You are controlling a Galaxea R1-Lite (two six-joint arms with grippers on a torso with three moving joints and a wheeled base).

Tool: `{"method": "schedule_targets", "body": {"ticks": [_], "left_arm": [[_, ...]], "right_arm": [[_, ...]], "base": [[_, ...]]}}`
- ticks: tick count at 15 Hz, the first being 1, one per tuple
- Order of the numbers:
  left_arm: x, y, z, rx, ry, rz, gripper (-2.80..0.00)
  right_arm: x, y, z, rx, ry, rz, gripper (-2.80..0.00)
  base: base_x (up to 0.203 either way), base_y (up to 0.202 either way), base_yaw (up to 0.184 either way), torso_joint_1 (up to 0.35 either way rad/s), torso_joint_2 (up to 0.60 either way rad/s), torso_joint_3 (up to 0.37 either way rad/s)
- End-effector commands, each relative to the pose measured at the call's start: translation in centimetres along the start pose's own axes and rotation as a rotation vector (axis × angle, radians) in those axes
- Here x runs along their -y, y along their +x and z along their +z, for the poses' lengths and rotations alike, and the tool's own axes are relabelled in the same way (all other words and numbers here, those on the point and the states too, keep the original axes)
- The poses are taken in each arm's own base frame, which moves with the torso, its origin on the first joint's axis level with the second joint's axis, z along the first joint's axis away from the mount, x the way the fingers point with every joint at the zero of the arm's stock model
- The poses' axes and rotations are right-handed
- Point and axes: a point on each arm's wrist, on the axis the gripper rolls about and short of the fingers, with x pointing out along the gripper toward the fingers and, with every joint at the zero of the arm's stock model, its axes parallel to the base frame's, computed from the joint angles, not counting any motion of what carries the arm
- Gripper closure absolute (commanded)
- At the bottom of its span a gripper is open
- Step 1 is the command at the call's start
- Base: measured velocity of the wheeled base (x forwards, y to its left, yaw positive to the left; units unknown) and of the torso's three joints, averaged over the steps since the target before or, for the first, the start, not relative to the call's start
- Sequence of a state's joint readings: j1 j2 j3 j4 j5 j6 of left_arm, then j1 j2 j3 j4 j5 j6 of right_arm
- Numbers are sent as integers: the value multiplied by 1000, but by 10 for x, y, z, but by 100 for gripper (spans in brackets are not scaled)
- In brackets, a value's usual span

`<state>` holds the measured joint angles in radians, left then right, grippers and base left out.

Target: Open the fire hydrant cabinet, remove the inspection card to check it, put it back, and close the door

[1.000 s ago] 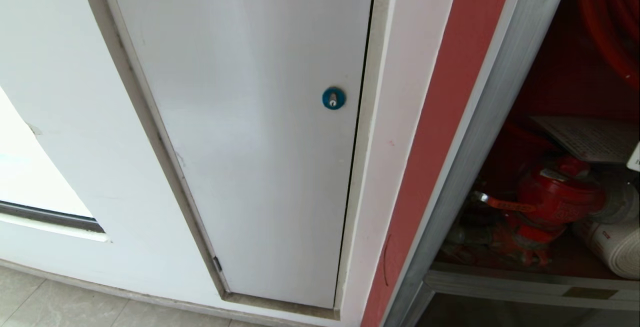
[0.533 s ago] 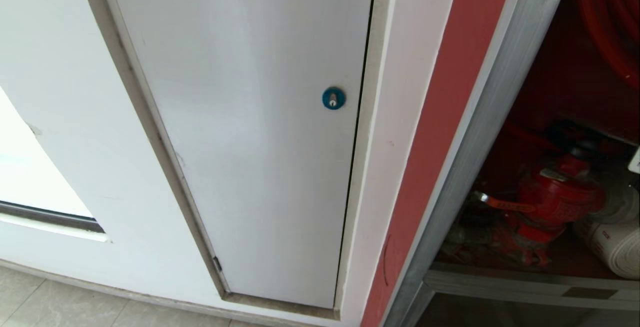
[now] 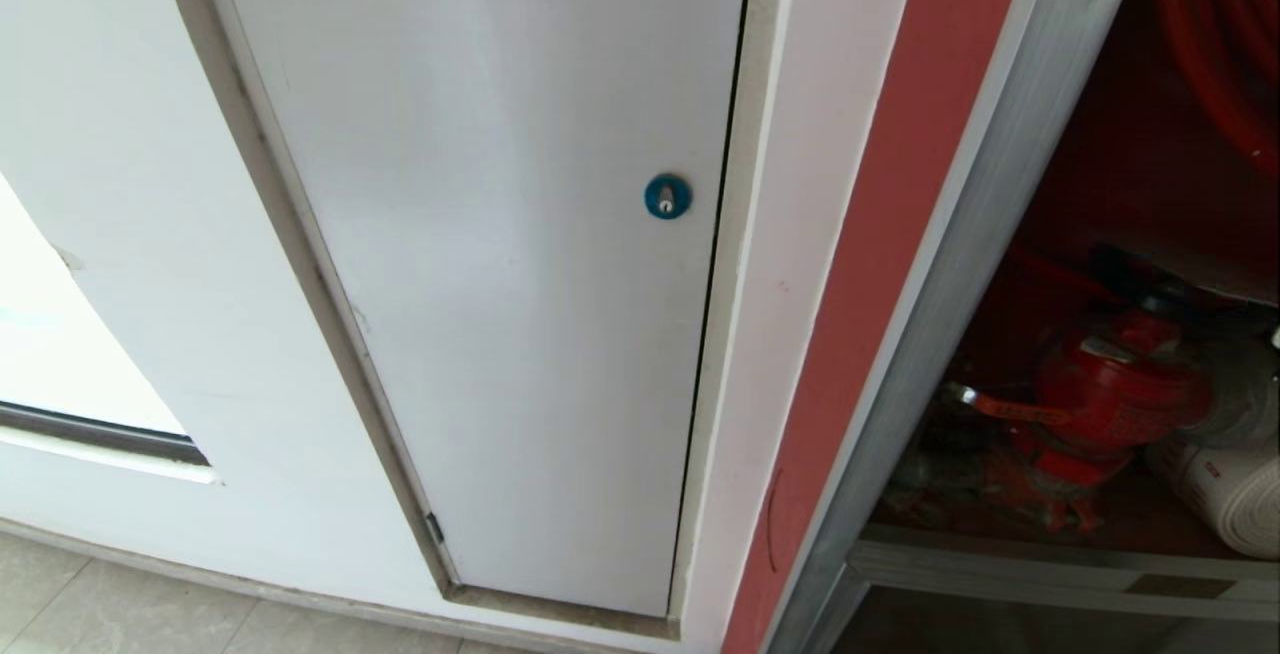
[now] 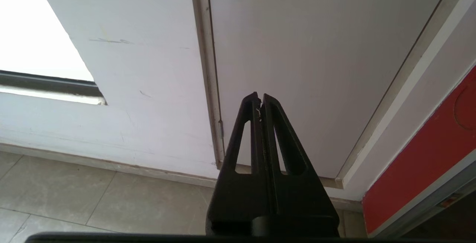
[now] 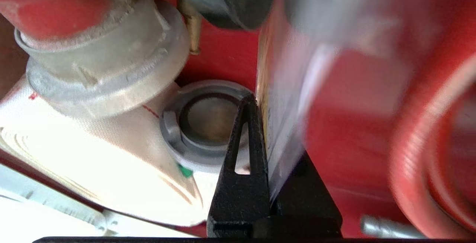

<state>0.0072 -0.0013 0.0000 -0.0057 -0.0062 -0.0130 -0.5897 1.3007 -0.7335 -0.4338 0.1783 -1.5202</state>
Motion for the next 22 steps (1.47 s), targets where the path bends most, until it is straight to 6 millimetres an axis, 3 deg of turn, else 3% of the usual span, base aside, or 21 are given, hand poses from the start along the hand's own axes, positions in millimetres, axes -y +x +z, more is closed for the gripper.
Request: {"method": "schedule_targets", "body": {"ticks": [1, 8, 14, 18, 22], "left_arm": [[0, 0, 0, -1, -1, 0, 0], [0, 0, 0, -1, -1, 0, 0], [0, 0, 0, -1, -1, 0, 0], [0, 0, 0, -1, -1, 0, 0], [0, 0, 0, -1, -1, 0, 0]], "right_arm": [[8, -21, -1, -22, -18, -60, 0], [15, -95, 12, -38, -21, -105, 0], [10, -138, 24, 60, 106, -96, 0], [-1, -150, 28, 146, 286, -6, 0], [-22, -153, 32, 285, 494, 227, 0]], "base": [[0, 0, 0, 0, 0, 0], [0, 0, 0, 0, 0, 0], [0, 0, 0, 0, 0, 0], [0, 0, 0, 0, 0, 0], [0, 0, 0, 0, 0, 0]]}}
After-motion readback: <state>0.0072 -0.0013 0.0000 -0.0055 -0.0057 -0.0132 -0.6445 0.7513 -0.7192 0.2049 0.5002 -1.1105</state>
